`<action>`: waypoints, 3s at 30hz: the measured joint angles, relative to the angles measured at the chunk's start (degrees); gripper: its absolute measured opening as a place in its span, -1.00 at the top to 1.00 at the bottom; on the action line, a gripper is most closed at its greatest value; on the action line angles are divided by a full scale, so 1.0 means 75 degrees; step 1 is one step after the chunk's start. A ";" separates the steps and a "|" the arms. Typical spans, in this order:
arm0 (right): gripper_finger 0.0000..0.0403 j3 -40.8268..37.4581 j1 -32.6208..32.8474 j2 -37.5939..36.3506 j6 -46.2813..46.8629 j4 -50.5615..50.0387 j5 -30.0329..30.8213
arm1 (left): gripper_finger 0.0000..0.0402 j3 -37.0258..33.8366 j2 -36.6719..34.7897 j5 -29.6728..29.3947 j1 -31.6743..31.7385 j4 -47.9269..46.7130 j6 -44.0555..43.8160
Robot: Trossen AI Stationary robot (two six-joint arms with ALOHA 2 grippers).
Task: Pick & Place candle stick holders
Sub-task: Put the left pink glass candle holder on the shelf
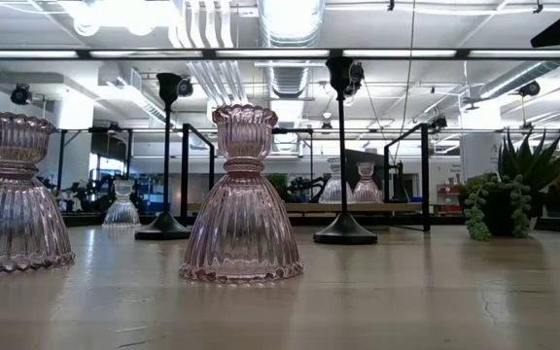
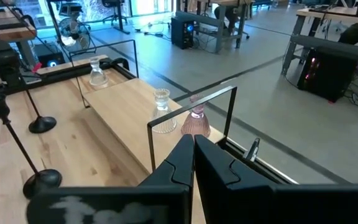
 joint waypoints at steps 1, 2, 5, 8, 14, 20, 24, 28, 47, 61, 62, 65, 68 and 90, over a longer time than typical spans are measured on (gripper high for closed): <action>0.96 0.0000 -0.0002 0.0000 0.0000 0.0000 0.0000 | 0.87 0.0065 0.0139 0.0425 0.0000 -0.0005 0.0055; 0.96 0.0000 0.0000 0.0000 0.0000 0.0000 0.0000 | 0.87 0.0111 0.0268 0.0810 -0.0003 -0.0010 0.0069; 0.96 0.0000 -0.0002 0.0000 0.0000 0.0000 0.0000 | 0.87 0.0151 0.0571 0.1620 -0.0004 -0.0012 0.0017; 0.96 0.0000 0.0000 0.0000 0.0000 0.0000 0.0000 | 0.87 0.0145 0.0793 0.2271 -0.0006 0.0006 -0.0061; 0.96 0.0000 0.0000 0.0000 0.0000 0.0000 0.0000 | 0.87 0.0716 0.0923 0.2838 -0.0331 -0.0890 0.0732; 0.96 0.0000 -0.0001 0.0000 0.0000 0.0000 0.0000 | 0.87 0.1892 0.1485 0.2435 -0.1396 -0.2760 0.0842; 0.96 0.0000 0.0000 0.0000 0.0000 0.0000 0.0000 | 0.87 0.2261 0.2023 0.1800 -0.2275 -0.3647 0.0937; 0.96 0.0000 -0.0001 0.0000 0.0000 0.0001 0.0000 | 0.87 0.2511 0.2506 0.1353 -0.3005 -0.4079 0.0929; 0.96 0.0000 0.0000 0.0000 0.0000 0.0000 0.0000 | 0.87 0.2649 0.3634 0.1421 -0.5741 -0.5407 -0.1442; 0.96 0.0000 -0.0003 0.0000 0.0000 0.0000 0.0000 | 0.86 0.0663 0.3721 0.1532 -0.5952 -0.3579 -0.3452; 0.96 0.0000 -0.0001 0.0000 0.0000 0.0000 0.0000 | 0.84 0.0515 0.3719 0.1599 -0.5954 -0.3410 -0.3563; 0.96 0.0000 0.0000 0.0000 0.0000 0.0000 0.0000 | 0.71 0.0100 0.3721 0.1726 -0.5954 -0.3012 -0.3740; 0.96 0.0000 -0.0003 0.0000 0.0000 0.0000 0.0000 | 0.55 -0.0285 0.3721 0.1899 -0.5957 -0.2611 -0.3771; 0.96 0.0000 -0.0002 0.0000 0.0000 0.0001 0.0000 | 0.35 -0.2009 0.3721 0.2503 -0.6070 -0.0515 -0.3889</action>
